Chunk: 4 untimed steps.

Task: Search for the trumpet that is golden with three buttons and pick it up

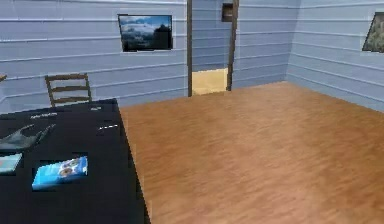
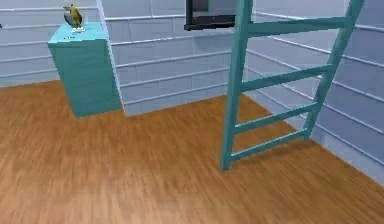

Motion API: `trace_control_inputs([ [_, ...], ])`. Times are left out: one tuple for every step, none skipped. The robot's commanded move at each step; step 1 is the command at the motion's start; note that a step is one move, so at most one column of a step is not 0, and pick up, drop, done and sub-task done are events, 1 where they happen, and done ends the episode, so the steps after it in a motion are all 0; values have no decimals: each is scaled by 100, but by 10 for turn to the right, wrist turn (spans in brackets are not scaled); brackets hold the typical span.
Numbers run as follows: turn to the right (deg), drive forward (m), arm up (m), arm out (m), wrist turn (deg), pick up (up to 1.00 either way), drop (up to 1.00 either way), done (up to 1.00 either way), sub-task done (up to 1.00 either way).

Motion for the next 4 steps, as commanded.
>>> trace_control_inputs([
  [-60,0,0,0,0,0,0,0,0],
  [0,5,0,0,0,0,0,0,0],
  [-450,0,0,0,0,0,0,0,0],
  [-450,0,0,0,0,0,0,0,0],
])
